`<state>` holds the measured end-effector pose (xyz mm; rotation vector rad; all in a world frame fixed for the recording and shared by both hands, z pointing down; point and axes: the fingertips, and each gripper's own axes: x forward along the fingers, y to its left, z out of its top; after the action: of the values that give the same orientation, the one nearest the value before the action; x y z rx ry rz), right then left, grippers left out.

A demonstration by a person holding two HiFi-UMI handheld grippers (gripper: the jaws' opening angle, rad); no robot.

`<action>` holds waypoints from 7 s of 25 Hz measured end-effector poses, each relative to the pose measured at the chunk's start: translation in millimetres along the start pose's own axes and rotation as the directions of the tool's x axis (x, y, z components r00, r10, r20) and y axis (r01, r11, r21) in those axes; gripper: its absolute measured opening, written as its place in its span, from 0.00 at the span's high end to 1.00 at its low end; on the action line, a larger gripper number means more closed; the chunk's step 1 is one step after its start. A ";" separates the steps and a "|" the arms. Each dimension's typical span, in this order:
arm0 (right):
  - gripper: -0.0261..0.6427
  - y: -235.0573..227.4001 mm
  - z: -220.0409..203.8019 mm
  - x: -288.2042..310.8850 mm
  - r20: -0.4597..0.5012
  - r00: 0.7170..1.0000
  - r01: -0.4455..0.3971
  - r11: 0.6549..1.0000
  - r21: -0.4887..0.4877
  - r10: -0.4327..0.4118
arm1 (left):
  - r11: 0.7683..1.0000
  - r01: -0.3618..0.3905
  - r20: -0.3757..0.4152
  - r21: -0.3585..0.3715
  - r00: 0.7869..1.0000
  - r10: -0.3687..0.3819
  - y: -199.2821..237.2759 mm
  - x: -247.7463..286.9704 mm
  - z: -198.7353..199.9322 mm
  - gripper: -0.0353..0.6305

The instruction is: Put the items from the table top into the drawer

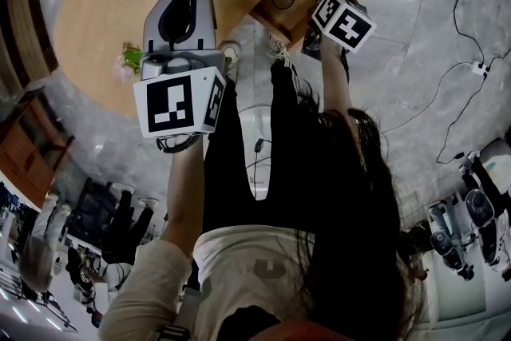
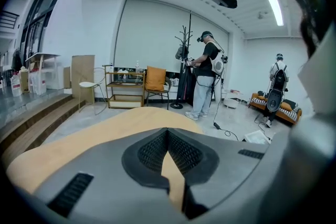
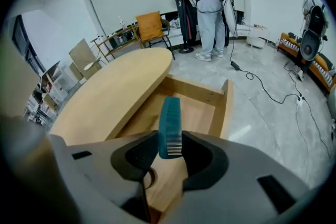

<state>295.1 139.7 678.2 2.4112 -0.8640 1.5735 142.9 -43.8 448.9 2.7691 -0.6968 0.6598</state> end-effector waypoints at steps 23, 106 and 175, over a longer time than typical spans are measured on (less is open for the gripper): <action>0.74 -1.4 -38.1 23.1 -0.073 0.996 0.039 0.999 -0.033 -0.042 | 1.000 -0.011 -0.002 -0.003 1.000 0.011 -0.1 -8.7 -8.2 0.94; 0.84 403.3 -281.3 -78.4 -0.503 0.798 -0.509 -0.076 -0.857 0.331 | 0.689 -0.625 -0.019 -0.367 0.746 0.666 263.6 -321.3 -139.2 0.94; 0.92 69.0 -14.6 -78.8 0.047 0.972 -0.222 0.965 -0.137 0.231 | 0.977 -0.188 0.081 -0.102 0.977 0.196 40.6 -110.8 49.5 0.94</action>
<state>224.0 119.2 602.6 2.3504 -1.2537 1.4651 54.0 -49.9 357.0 2.6809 -0.9985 0.5235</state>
